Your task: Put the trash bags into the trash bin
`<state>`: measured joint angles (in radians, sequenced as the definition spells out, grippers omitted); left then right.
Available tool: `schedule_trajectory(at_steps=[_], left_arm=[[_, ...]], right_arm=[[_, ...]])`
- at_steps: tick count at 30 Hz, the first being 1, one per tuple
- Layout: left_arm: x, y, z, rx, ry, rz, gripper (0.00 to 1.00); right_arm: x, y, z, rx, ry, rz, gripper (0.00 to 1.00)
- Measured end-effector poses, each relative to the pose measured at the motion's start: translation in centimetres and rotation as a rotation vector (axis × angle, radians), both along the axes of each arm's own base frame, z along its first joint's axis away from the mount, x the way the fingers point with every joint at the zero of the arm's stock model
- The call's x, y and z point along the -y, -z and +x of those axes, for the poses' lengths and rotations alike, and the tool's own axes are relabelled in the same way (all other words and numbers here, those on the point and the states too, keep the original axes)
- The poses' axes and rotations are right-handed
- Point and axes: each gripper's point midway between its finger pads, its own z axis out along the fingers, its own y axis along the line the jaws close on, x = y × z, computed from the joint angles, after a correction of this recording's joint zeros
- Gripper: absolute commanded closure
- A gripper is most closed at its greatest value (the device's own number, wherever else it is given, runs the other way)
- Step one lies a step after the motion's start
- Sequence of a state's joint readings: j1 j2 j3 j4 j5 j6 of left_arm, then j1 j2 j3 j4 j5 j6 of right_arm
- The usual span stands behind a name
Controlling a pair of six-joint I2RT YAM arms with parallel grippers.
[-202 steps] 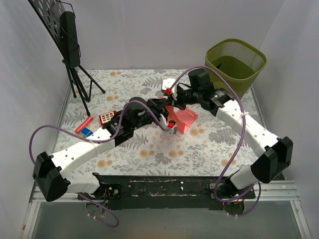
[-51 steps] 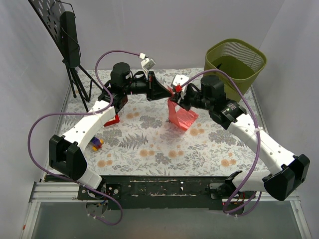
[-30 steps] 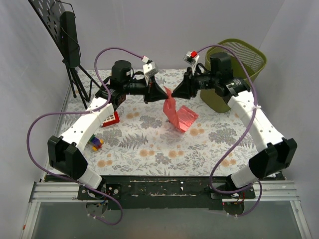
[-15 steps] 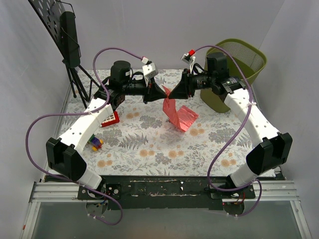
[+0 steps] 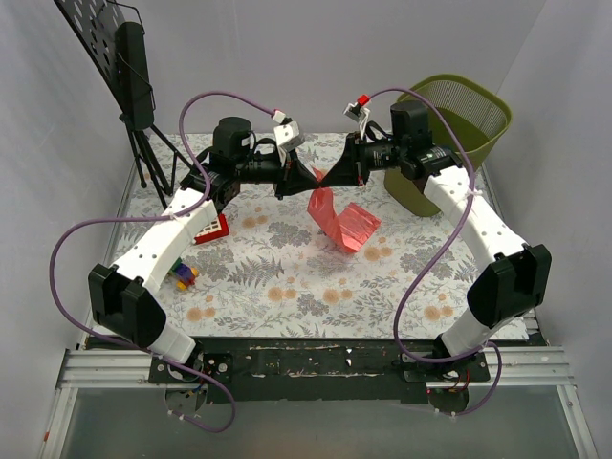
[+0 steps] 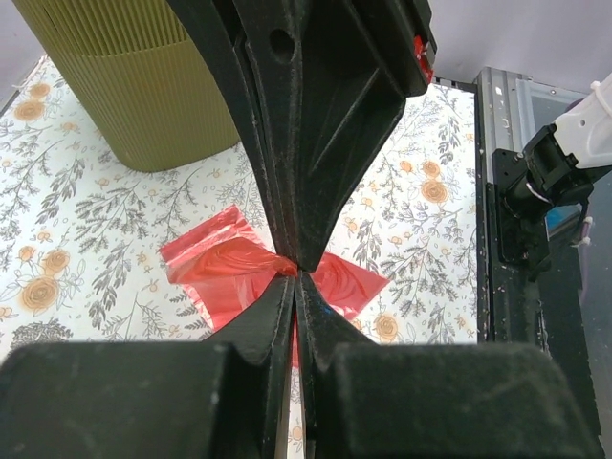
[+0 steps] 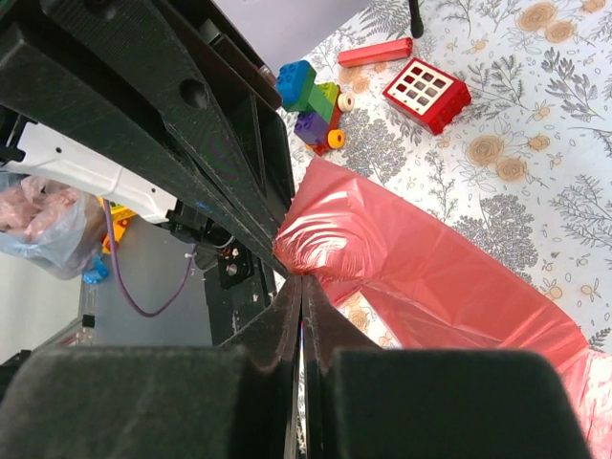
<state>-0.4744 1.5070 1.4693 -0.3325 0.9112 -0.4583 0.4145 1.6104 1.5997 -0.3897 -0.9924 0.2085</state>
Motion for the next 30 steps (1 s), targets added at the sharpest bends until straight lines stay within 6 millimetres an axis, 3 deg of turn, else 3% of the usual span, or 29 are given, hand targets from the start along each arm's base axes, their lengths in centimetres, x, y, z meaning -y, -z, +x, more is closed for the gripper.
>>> schedule_trajectory(at_steps=[7,16,19,20,30], left_arm=[[-0.1,0.0,0.2,0.019,-0.011,0.008,1.00],[-0.7,-0.4,0.5,0.082,-0.041,0.027,1.00],[-0.7,-0.4,0.5,0.088,-0.039,0.028,1.00],[-0.7,-0.4,0.5,0.089,-0.039,0.028,1.00],[-0.6,-0.4,0.4,0.110,-0.030,0.032,1.00]], right_arm=[[0.3,0.0,0.5,-0.002,0.016,0.000,0.99],[4.2,1.3,4.0,-0.008,0.178,-0.036,0.98],[4.0,1.3,3.5,-0.022,0.156,-0.026,0.61],[3.8,1.2,3.2,-0.031,0.145,-0.019,0.57],[1.4,0.2,1.3,-0.087,0.011,0.051,0.57]])
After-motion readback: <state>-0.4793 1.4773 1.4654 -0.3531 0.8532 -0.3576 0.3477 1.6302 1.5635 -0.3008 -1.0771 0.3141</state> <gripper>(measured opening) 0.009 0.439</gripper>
